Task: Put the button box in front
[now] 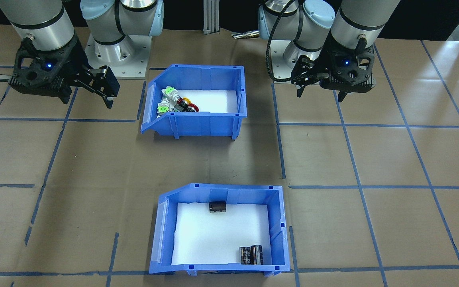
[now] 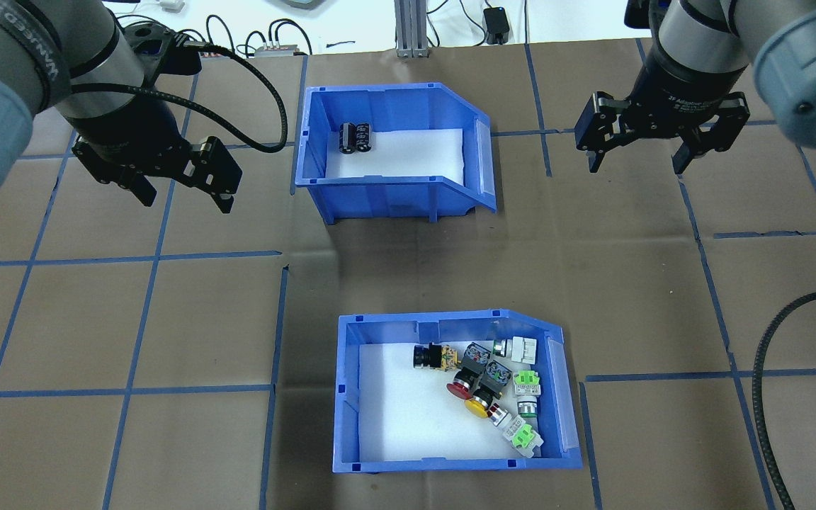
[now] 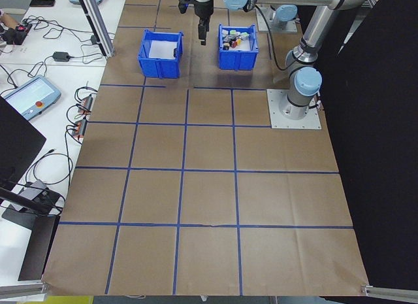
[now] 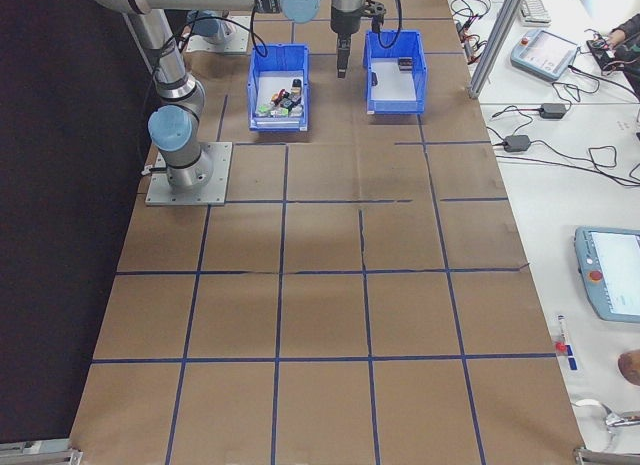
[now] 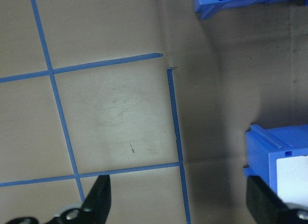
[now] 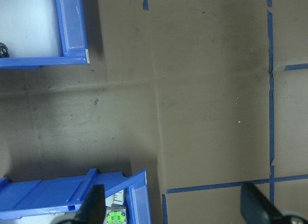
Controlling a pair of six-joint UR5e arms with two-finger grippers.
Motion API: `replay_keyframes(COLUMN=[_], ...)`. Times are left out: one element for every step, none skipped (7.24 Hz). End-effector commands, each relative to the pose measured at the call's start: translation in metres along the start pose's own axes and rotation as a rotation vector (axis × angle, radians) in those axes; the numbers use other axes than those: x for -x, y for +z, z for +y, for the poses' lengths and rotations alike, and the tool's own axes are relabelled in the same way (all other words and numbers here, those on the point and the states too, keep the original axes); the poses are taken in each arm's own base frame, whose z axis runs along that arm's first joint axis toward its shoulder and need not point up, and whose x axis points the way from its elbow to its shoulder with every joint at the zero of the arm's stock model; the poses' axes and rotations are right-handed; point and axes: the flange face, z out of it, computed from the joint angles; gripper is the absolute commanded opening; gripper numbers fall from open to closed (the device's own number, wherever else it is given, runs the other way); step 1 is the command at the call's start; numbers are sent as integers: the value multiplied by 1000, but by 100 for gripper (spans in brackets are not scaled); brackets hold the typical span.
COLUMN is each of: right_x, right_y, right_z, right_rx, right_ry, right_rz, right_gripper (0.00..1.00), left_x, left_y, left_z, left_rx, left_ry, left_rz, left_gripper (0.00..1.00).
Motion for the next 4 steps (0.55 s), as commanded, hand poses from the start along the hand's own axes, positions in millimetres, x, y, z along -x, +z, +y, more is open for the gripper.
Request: replay_keyframes(right_x=[0, 3, 3, 4], right_y=[-1, -4, -3, -5], right_z=[0, 0, 0, 0], right_rx=[1, -6, -3, -6], right_ry=[-2, -6, -6, -55], right_rz=[2, 0, -4, -13], right_gripper=[100, 100, 100, 100], left_x=[0, 0, 0, 0], left_y=[0, 1, 1, 0], left_z=[-1, 0, 0, 1], left_rx=[0, 1, 1, 0], left_ry=[0, 0, -1, -5], left_rz=[0, 0, 0, 0], left_gripper=[100, 100, 100, 100])
